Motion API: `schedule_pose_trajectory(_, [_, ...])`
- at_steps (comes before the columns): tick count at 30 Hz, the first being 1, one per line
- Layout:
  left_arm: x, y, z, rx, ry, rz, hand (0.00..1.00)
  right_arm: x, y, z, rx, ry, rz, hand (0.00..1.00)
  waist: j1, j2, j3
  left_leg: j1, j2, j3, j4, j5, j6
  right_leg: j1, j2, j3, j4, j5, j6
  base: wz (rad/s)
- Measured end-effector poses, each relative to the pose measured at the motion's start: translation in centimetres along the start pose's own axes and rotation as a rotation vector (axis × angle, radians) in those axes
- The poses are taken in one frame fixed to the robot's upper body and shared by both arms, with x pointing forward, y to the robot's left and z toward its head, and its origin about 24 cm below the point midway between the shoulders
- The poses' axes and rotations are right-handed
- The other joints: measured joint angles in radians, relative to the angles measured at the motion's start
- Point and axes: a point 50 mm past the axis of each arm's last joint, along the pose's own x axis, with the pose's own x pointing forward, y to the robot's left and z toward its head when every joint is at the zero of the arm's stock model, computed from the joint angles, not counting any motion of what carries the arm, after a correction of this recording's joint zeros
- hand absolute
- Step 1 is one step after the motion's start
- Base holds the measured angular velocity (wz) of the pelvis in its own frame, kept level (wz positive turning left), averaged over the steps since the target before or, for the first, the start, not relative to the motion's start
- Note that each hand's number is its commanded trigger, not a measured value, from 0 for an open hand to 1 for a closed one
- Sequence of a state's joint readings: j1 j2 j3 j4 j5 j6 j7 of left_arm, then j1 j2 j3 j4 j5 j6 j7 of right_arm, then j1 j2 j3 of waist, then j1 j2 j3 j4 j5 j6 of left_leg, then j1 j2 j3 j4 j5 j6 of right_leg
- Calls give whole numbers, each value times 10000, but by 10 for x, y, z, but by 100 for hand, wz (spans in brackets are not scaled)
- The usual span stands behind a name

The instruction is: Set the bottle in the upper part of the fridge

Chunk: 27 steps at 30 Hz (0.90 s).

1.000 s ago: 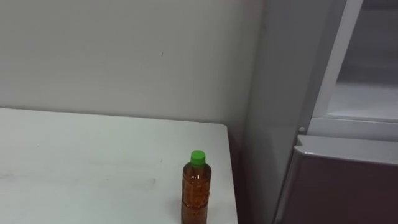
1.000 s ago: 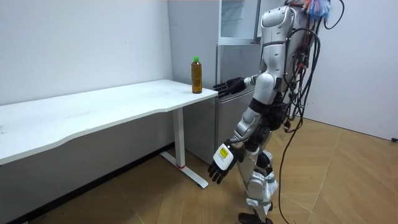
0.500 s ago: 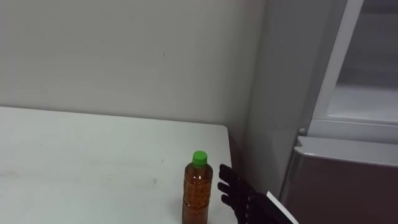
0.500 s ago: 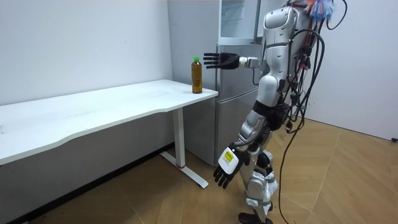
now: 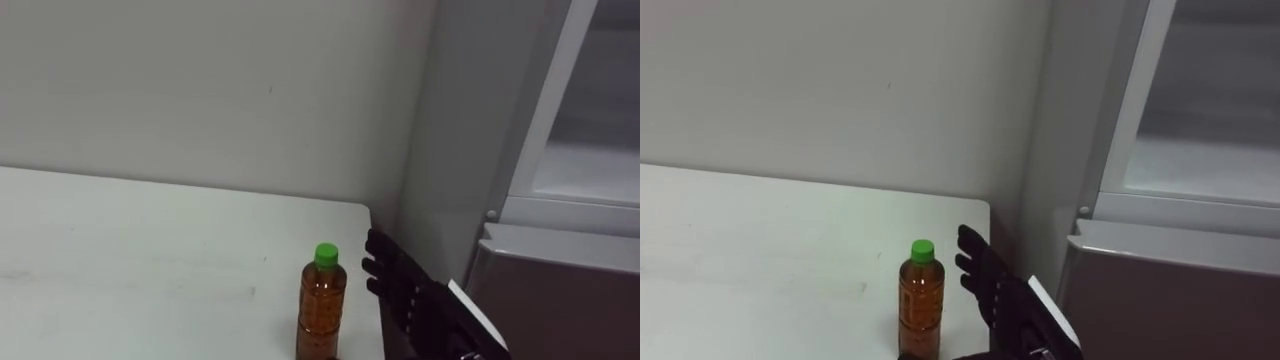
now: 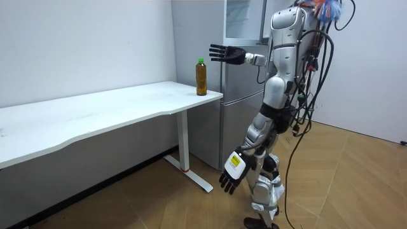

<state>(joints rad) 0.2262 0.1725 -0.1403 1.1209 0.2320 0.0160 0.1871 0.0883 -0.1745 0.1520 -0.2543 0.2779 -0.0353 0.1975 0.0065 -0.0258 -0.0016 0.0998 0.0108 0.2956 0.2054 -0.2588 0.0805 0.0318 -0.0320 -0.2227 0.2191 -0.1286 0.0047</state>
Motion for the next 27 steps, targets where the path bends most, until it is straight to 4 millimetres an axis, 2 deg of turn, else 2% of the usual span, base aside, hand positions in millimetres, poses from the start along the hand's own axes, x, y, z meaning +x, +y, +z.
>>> schedule_pose_trajectory(7, [0, 0, 1, -5, -27, -24, 0, 6, 0, 5, 25, -297, -215, 0, 13, 71, 44, -6, -3, -7, 2, 1, 2, -3, 21, -51, 10, 2, 4, 1])
schedule_pose_trajectory(14, [1, 0, 3, -2, -56, -145, 0, 17, -1, 16, -84, -802, -505, 0, 22, 77, 37, -23, -4, -123, 4, 5, 6, 29, -16, -315, 12, 2, 4, 5])
schedule_pose_trajectory(27, [1, 1, 3, 43, 133, -154, 0, 18, -5, 14, 335, -787, -1276, 0, 200, 68, 39, -72, -22, -498, 169, -17, 38, 192, -104, -591, 20, 0, 7, 8])
